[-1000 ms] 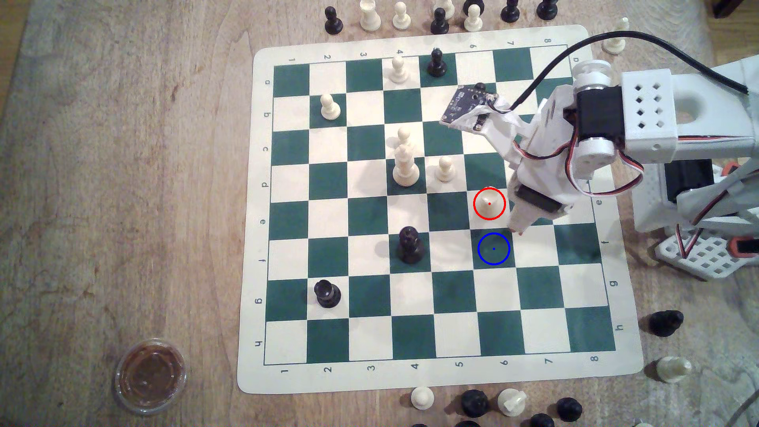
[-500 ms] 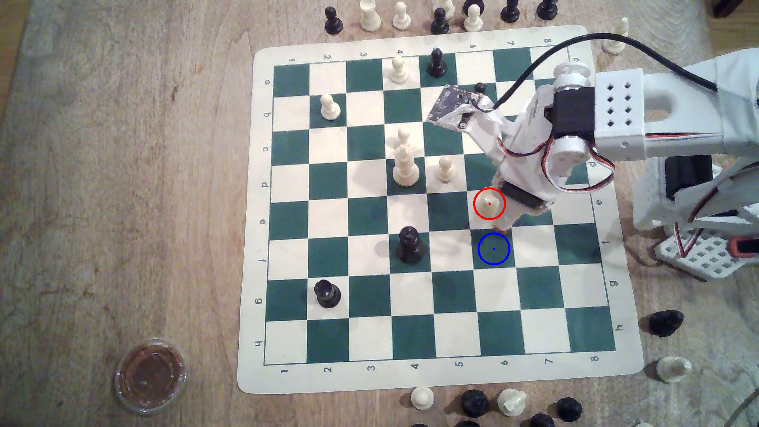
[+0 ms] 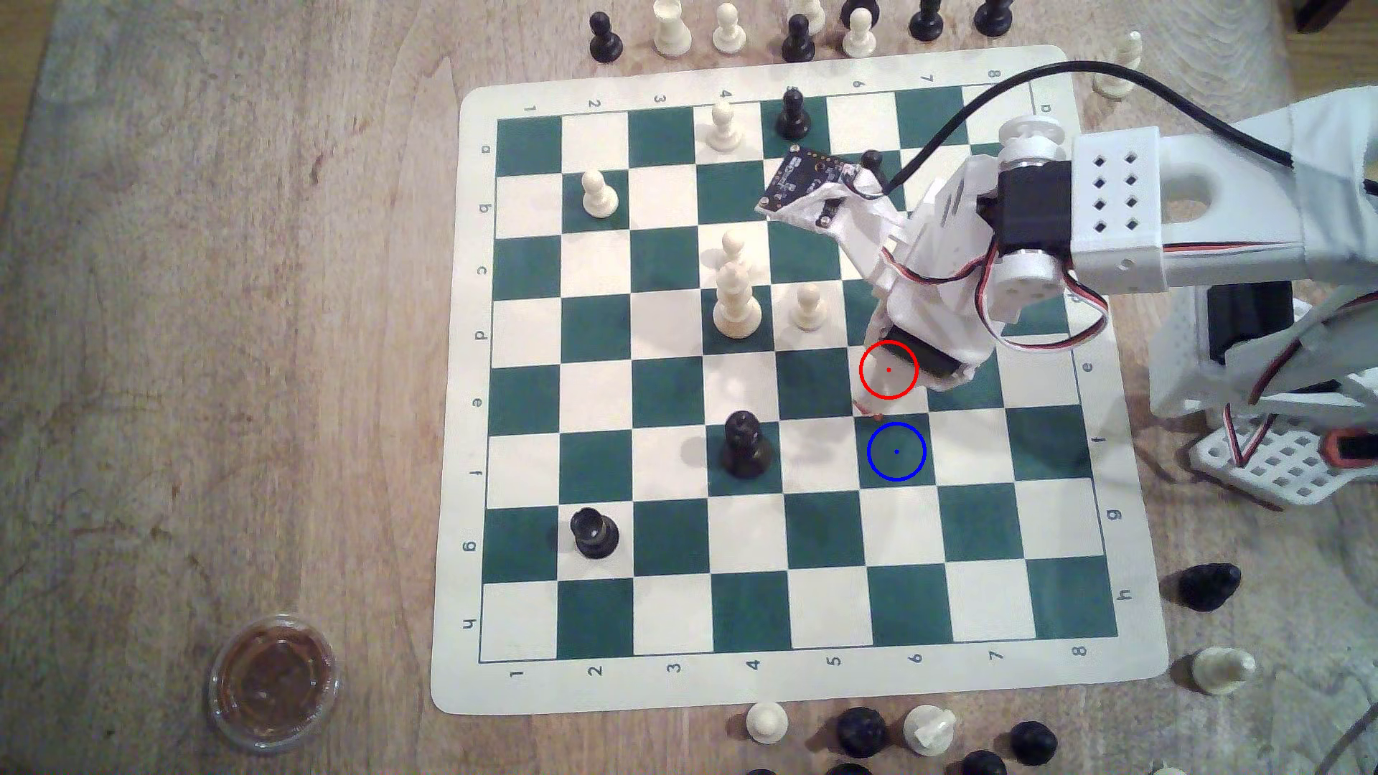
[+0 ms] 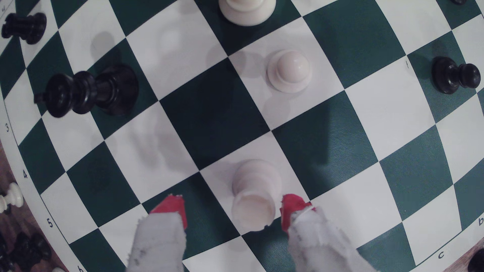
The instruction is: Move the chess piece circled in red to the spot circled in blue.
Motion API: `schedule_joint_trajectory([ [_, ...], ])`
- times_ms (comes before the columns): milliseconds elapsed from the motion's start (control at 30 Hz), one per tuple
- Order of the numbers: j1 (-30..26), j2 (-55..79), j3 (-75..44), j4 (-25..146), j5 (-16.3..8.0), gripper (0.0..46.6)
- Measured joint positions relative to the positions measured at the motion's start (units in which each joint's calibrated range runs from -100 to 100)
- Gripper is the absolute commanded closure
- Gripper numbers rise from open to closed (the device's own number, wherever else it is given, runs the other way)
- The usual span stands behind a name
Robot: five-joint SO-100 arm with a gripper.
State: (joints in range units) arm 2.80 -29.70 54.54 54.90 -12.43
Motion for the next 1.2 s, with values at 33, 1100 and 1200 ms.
schedule_joint_trajectory([
  [33, 0.0, 0.0, 0.0, -0.16, 0.0, 29.7],
  [1100, -0.81, 1.17, 0.0, -0.88, 0.0, 41.5],
  [1200, -0.81, 1.17, 0.0, -1.12, 0.0, 41.6],
])
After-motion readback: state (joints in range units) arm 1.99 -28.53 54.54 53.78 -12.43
